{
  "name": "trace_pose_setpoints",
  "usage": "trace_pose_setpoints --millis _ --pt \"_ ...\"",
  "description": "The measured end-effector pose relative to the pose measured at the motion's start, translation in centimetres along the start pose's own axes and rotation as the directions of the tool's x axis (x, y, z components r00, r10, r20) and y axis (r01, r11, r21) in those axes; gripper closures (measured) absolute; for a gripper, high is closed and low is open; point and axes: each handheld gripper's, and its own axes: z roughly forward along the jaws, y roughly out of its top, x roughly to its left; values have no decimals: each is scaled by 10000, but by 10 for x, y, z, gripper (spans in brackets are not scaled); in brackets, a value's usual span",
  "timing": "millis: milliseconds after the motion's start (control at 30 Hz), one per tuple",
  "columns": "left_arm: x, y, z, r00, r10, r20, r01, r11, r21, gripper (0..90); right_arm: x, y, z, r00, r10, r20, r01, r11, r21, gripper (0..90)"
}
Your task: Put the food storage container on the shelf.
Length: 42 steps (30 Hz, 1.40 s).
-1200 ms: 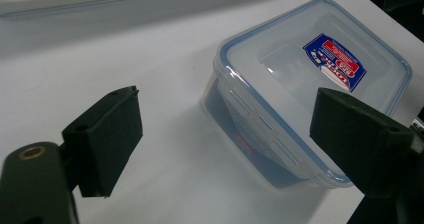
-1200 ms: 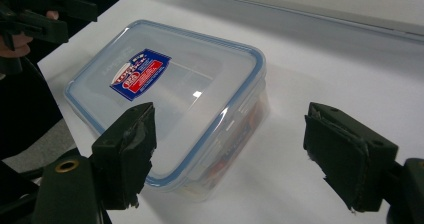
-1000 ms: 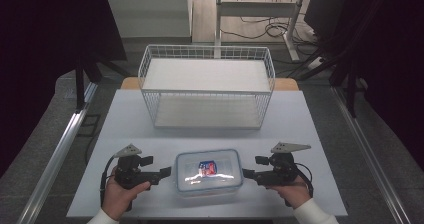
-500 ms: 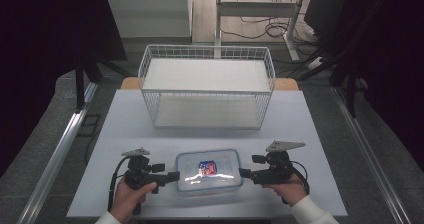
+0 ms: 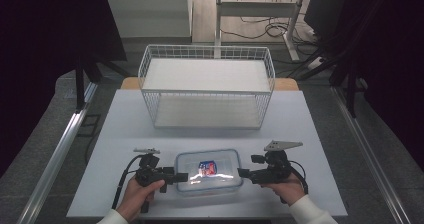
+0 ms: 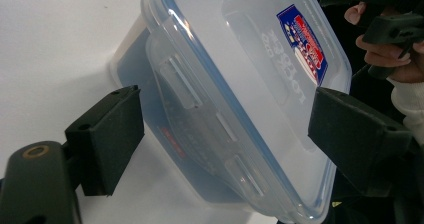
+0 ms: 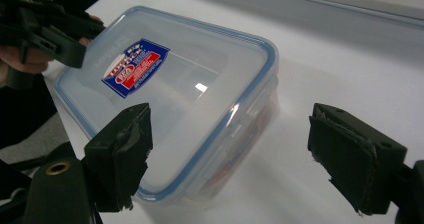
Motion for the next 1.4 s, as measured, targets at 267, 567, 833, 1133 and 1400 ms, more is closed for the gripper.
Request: trace_pose_setpoints --millis 267,567,833,1133,1400 --pt "0 0 -3 9995 -165 282 168 9998 -104 218 -9 0 21 9896 1217 -765 -1172 9912 611 118" --pt "0 0 -6 9990 -235 369 245 9994 -251 255 -17 -1 41 9621 2404 -1288 -2241 9660 1290 116" --pt "-2 0 -7 9993 -265 273 273 9993 -261 268 -16 -2 44 9309 3193 -1776 -2929 9427 1595 208" --pt "-5 0 -11 9994 -331 129 336 9987 -375 344 -15 -1 33 9210 3536 -1633 -3272 9299 1681 355" --pt "-10 -1 -17 9996 -277 41 279 9977 -625 440 -9 -2 23 9152 3755 -1464 -3548 9229 1493 428"
